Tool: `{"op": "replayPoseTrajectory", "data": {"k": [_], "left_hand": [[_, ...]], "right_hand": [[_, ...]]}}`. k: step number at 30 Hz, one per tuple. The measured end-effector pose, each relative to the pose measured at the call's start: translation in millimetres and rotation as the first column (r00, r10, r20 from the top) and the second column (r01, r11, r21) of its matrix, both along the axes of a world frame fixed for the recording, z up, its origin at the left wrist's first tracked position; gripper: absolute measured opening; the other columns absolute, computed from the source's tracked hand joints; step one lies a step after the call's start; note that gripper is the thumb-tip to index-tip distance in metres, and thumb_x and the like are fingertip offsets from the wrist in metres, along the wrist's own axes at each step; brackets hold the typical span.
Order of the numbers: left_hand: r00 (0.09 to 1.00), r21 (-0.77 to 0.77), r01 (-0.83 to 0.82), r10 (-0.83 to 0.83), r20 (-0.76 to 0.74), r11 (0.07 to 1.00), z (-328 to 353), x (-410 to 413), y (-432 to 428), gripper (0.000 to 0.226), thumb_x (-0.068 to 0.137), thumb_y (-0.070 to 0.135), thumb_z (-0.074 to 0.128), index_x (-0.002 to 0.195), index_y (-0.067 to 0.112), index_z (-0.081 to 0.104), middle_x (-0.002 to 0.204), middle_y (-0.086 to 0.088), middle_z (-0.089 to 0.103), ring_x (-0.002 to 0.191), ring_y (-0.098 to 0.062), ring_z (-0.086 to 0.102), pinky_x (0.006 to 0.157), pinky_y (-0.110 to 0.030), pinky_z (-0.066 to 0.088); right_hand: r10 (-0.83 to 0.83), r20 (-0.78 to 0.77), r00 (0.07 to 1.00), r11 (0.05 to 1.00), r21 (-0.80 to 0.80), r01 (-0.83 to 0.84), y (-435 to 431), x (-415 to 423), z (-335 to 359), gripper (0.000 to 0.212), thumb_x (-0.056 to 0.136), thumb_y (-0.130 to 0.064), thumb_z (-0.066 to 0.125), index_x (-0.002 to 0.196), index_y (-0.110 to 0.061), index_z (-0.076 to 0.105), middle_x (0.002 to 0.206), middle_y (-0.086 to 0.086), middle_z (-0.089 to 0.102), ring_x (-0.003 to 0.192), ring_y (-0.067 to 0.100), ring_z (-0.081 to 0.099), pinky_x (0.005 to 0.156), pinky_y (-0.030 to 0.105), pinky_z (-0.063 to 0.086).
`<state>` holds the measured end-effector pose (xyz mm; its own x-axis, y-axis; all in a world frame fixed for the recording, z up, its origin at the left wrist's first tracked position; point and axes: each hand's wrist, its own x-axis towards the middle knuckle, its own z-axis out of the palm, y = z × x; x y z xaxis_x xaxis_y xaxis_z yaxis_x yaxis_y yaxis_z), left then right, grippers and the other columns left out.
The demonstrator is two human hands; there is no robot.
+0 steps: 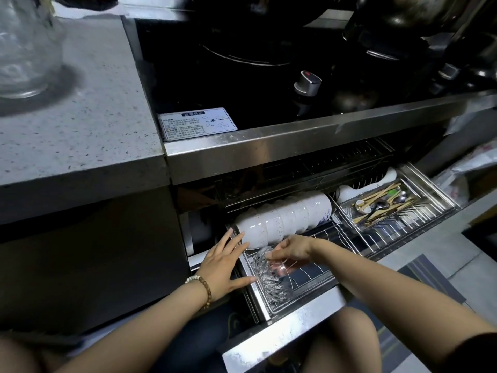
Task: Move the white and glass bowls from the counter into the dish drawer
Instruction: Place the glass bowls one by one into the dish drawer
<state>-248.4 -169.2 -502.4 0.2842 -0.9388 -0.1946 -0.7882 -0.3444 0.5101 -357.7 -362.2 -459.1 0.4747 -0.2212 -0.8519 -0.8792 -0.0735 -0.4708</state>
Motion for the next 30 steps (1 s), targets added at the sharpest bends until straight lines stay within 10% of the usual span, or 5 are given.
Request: {"op": "replayPoseTrajectory", "data": {"k": [4, 9, 15, 18, 30], "left_hand": [[1.000, 0.059, 0.007, -0.008, 0.013, 0.998, 11.4, -0.1, -1.5, 0.082, 0.082, 0.065, 0.048, 0.147, 0.026, 0.018, 0.158, 0.009, -0.004, 0.143, -0.011, -0.018, 0.117, -0.038, 0.003], [0.999, 0.055, -0.034, 0.035, -0.012, 0.998, 37.4, -2.0, -3.0, 0.079, 0.084, 0.062, 0.047, 0.147, 0.026, 0.019, 0.158, 0.005, 0.010, 0.145, -0.013, 0.000, 0.116, -0.035, 0.010], [1.000, -0.046, -0.020, 0.019, -0.016, 0.999, 90.7, -7.7, -6.6, 0.057, 0.086, 0.058, 0.048, 0.135, 0.029, 0.042, 0.141, 0.007, 0.045, 0.128, -0.013, 0.041, 0.101, -0.027, 0.037], [1.000, -0.159, -0.011, 0.009, -0.011, 0.987, 126.5, -9.8, -8.3, 0.049, 0.088, 0.052, 0.050, 0.130, 0.029, 0.048, 0.134, 0.009, 0.052, 0.119, -0.011, 0.050, 0.096, -0.022, 0.039], [0.997, -0.572, -0.048, 0.074, 0.022, 0.819, 315.0, 32.7, 43.4, 0.040, 0.088, 0.042, 0.056, 0.125, 0.028, 0.052, 0.126, 0.010, 0.057, 0.117, -0.005, 0.051, 0.100, -0.025, 0.042]], "right_hand": [[0.109, -0.002, 0.994, 0.975, -0.196, -0.107, 3.7, -1.4, 17.4, 0.022, 0.089, -0.034, 0.062, 0.082, -0.014, 0.062, 0.097, 0.014, 0.065, 0.067, 0.014, 0.055, 0.060, 0.023, 0.043], [0.125, 0.090, 0.988, 0.894, -0.442, -0.073, -1.9, -23.4, 47.1, 0.046, 0.086, -0.038, 0.065, 0.119, -0.007, 0.058, 0.120, 0.013, 0.062, 0.094, 0.018, 0.055, 0.081, 0.029, 0.048], [0.058, 0.288, 0.956, 0.877, -0.472, 0.089, 8.5, -58.5, 102.4, 0.042, 0.088, -0.033, 0.063, 0.121, -0.009, 0.058, 0.106, 0.004, 0.065, 0.083, 0.004, 0.058, 0.068, 0.009, 0.042], [0.036, 0.420, 0.907, 0.863, -0.471, 0.184, 18.1, -69.1, 136.6, 0.041, 0.089, -0.031, 0.063, 0.123, -0.010, 0.058, 0.117, 0.004, 0.065, 0.102, 0.010, 0.061, 0.087, 0.017, 0.045], [0.262, 0.748, 0.610, 0.759, -0.550, 0.349, 69.0, -23.3, 279.5, 0.037, 0.085, -0.025, 0.068, 0.120, -0.020, 0.059, 0.129, 0.004, 0.061, 0.118, 0.010, 0.056, 0.104, 0.029, 0.043]]}}
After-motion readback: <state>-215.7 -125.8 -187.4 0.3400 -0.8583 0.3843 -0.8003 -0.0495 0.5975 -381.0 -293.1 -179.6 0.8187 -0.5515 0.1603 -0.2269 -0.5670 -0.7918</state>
